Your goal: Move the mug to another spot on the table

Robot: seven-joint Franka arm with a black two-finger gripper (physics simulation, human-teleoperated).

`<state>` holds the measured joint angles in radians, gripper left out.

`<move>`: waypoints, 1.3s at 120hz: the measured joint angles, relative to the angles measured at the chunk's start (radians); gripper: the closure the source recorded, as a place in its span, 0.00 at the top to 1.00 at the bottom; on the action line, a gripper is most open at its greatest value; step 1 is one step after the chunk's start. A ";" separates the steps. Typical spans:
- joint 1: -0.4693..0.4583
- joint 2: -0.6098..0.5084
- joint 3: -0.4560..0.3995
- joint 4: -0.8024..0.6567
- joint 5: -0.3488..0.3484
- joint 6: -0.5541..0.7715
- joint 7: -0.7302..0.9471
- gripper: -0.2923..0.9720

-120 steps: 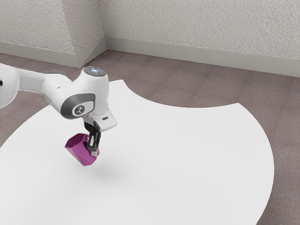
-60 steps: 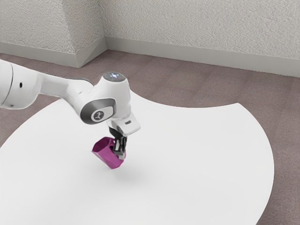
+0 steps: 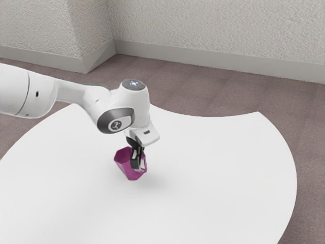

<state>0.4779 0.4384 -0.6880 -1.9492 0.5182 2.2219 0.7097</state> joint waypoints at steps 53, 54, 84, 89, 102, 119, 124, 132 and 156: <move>0.034 -0.123 -0.051 0.020 -0.020 -0.005 0.008 0.74; 0.036 -0.128 -0.053 0.020 -0.020 -0.005 0.008 0.74; 0.035 -0.281 -0.160 0.201 -0.071 -0.107 0.009 0.76; 0.035 -0.285 -0.184 0.290 -0.083 -0.161 0.009 0.76; 0.042 -0.284 -0.176 0.450 -0.111 -0.298 0.009 0.76; 0.048 -0.279 -0.166 0.479 -0.120 -0.400 0.010 0.77; 0.047 -0.278 -0.165 0.480 -0.121 -0.419 0.010 0.77; 0.047 -0.278 -0.165 0.481 -0.122 -0.442 0.010 0.77; 0.046 -0.278 -0.165 0.481 -0.124 -0.480 0.010 0.77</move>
<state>0.5243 0.1601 -0.8528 -1.4679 0.3946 1.7420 0.7202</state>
